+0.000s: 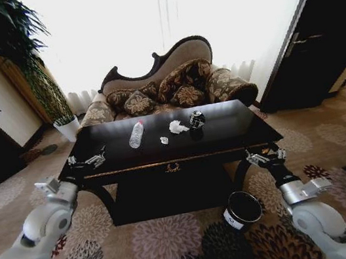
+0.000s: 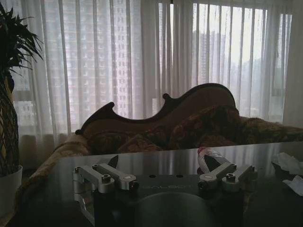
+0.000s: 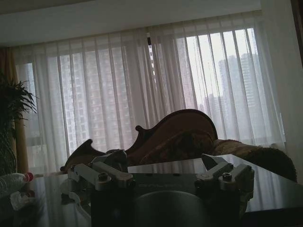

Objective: Move to the front of the table and place the trash on the table into the trash bin.

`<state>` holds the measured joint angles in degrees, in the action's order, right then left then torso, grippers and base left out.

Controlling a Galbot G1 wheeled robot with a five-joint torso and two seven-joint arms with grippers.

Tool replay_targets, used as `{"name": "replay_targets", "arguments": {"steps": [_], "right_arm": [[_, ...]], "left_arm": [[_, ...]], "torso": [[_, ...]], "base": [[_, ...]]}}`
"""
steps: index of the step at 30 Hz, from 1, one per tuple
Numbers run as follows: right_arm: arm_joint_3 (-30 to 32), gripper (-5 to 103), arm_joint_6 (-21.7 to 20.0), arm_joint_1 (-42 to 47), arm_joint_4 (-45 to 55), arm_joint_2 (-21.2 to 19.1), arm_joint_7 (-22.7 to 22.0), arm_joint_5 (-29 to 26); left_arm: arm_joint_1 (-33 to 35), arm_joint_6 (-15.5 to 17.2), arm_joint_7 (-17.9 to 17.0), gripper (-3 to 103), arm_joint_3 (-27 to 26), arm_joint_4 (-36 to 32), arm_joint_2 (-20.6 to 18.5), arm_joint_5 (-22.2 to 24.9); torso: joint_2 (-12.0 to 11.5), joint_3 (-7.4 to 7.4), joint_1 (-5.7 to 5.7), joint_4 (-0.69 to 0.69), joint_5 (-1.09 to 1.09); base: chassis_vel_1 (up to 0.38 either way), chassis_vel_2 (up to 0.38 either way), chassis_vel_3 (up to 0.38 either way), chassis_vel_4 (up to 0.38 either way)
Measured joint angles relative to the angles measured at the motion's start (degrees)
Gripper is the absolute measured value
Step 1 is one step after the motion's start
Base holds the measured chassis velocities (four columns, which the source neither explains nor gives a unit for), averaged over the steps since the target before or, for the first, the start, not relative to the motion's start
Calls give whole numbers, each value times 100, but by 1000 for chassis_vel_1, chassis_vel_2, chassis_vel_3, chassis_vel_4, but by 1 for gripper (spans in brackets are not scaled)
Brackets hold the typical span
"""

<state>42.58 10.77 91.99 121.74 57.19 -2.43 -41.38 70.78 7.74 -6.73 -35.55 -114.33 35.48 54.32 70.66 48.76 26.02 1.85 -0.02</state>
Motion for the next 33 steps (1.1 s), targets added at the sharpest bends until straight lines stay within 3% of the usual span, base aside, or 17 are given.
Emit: {"name": "replay_targets", "arguments": {"steps": [4,12,20,22,26,33], "right_arm": [[7,100,-2,13,-4,35,4,-12],[28,100,-5,24,9,84,3,-6],[105,100,-15,94,49,209,3,23],[115,100,-15,95,47,212,4,23],[179,100,-15,104,-6,222,5,13],[185,100,-15,79,-49,233,5,7]], "left_arm": [[-367,-55,172,100,397,473,-242,277],[-1063,-133,320,100,1204,760,-320,48],[-2774,-16,155,100,2867,1252,76,-15],[-2841,-14,153,100,2936,1274,97,-25],[-3501,8,104,100,3574,1602,377,-80],[-3706,27,66,100,3820,1832,641,-175]], "torso": [[-1,1,2,0,-1],[0,-1,-2,0,1],[-1,0,0,3,1],[-1,0,0,3,1],[-1,-1,-1,2,2],[-1,0,0,2,1]], "base": [[0,0,0,0],[0,0,0,0],[0,0,0,0],[0,0,0,0],[0,0,0,0],[0,0,0,0]]}}
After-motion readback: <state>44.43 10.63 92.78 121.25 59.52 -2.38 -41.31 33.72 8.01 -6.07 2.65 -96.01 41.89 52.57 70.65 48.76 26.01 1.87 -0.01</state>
